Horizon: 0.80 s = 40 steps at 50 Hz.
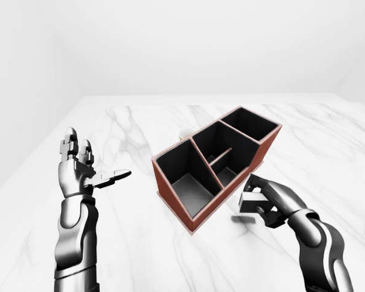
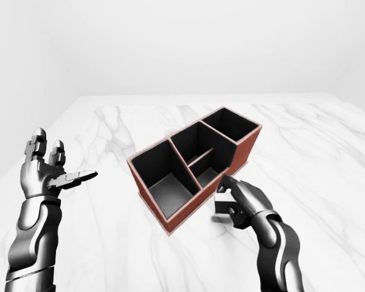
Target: Pick up the book and place it in the left compartment of the caddy.
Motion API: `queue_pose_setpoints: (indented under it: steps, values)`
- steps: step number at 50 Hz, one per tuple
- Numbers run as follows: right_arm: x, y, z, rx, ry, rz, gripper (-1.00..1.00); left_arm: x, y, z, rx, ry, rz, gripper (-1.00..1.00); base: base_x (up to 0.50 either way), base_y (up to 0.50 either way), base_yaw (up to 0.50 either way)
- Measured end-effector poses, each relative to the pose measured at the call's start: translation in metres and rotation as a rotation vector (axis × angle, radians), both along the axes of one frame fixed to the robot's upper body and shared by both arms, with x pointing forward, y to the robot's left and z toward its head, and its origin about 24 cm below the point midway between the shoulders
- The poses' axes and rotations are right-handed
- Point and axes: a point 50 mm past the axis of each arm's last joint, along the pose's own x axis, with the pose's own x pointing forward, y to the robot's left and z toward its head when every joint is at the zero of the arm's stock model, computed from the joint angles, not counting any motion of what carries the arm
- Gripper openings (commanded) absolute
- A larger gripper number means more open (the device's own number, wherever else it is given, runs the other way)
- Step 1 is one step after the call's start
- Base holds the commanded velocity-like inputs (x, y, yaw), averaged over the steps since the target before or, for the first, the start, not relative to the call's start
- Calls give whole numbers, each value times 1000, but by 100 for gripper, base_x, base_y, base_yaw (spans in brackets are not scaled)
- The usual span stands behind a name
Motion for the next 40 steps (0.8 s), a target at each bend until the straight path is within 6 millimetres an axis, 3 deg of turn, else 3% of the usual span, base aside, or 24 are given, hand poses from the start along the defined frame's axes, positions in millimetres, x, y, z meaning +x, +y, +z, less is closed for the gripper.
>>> queue_pose_setpoints:
  steps: [27, 40]
  values:
    - [-17, 37, 86, -340, -394, -85, -100, 0, -1, -1, 2, 4, 1, 100, 0, 0, 0]
    - [-31, 58, 110, -384, -526, -78, -100, 1, -1, -3, 1, 12, 1, 100, 0, 0, 0]
